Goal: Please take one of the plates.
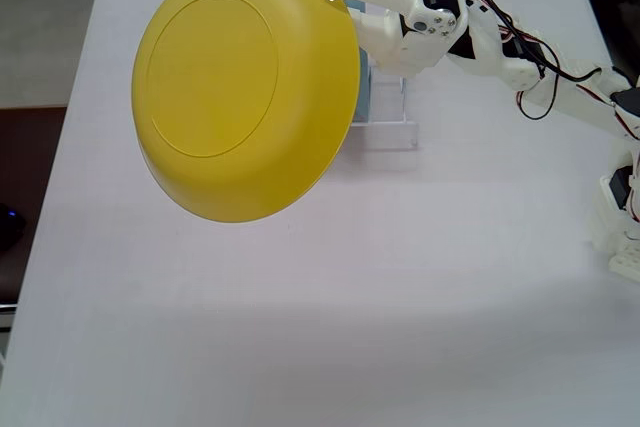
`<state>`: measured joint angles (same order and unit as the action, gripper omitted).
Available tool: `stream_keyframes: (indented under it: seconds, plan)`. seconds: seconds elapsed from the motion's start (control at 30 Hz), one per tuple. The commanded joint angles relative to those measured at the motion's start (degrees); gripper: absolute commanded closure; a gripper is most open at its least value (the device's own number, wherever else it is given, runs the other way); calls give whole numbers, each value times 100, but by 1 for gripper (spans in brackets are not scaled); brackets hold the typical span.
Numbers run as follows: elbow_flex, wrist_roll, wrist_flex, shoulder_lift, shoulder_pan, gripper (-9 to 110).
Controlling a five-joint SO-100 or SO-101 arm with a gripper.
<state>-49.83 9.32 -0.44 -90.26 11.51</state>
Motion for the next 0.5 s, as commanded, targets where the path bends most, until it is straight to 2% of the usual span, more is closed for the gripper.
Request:
stream_keyframes:
  seconds: [0.0,0.47]
  plan:
    - [105,26,-185,-97,62,102]
    - [105,88,-185,-97,79,102]
